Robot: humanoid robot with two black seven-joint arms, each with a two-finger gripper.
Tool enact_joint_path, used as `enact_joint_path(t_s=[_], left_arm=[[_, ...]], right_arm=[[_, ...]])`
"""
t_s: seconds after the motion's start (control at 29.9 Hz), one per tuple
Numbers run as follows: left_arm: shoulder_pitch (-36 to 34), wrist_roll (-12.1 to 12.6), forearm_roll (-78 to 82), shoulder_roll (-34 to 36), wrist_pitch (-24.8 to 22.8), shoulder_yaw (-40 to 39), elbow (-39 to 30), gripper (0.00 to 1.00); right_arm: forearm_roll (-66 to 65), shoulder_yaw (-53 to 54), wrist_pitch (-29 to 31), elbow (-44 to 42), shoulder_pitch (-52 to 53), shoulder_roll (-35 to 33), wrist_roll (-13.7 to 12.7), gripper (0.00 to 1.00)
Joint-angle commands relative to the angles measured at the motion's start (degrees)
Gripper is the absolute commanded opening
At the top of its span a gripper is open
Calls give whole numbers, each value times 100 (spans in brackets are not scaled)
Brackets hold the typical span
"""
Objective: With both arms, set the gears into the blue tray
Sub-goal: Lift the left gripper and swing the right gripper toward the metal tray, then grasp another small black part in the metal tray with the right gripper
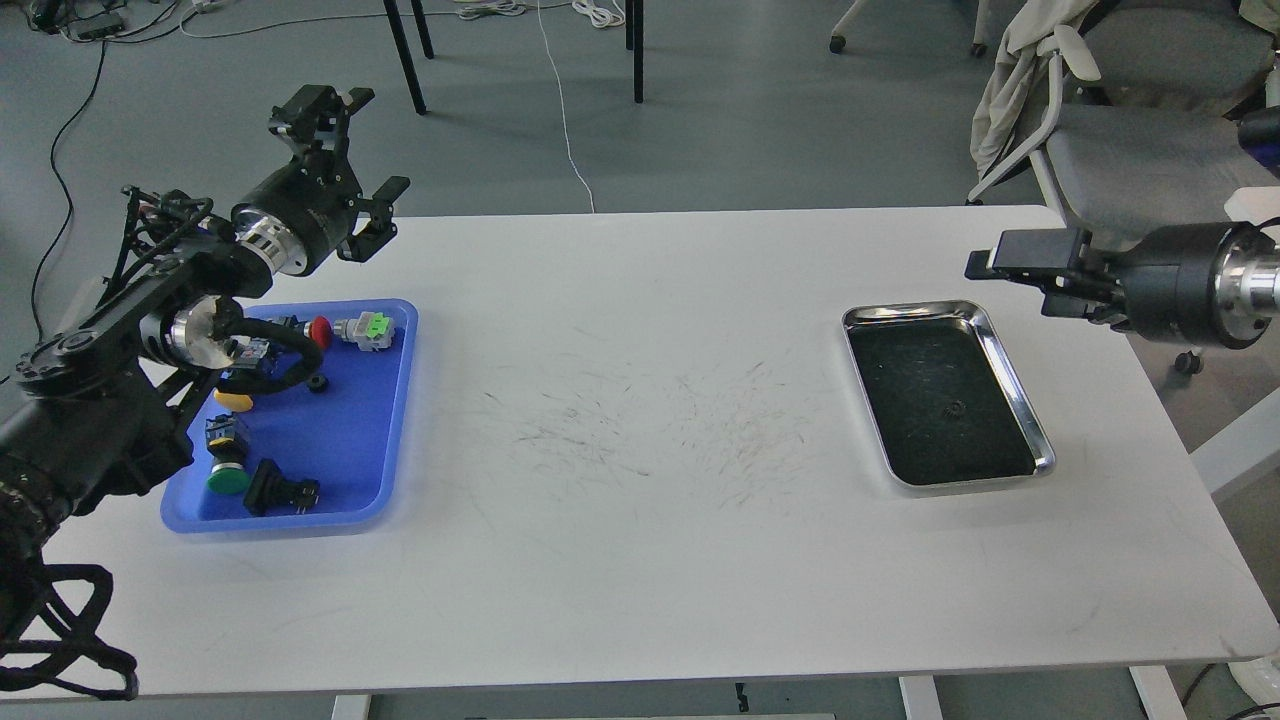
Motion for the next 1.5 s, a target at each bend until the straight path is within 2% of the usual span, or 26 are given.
enact_joint_path(t_s=[0.0, 0.3, 0.77, 1.07, 1.47], left_arm=[[1, -6, 0, 0, 13, 77, -4, 98], [54, -6, 35, 18, 136, 86, -4, 98], [54, -6, 194, 62, 145, 77, -4, 98], [45, -6, 211, 79, 189, 86, -4, 98], [45, -6, 211, 97, 197, 86, -4, 98]], right_arm=[[-693, -421, -476, -556, -230, 508, 8, 99], [-1977, -553, -476, -1463, -686, 1309, 43, 98], [-2110, -623, -555, -2509, -951, 2372, 61, 94], [-2118, -658, -590, -2861, -951, 2504, 131, 90], [-2241, -887, -643, -3019, -898, 2742, 158, 64]])
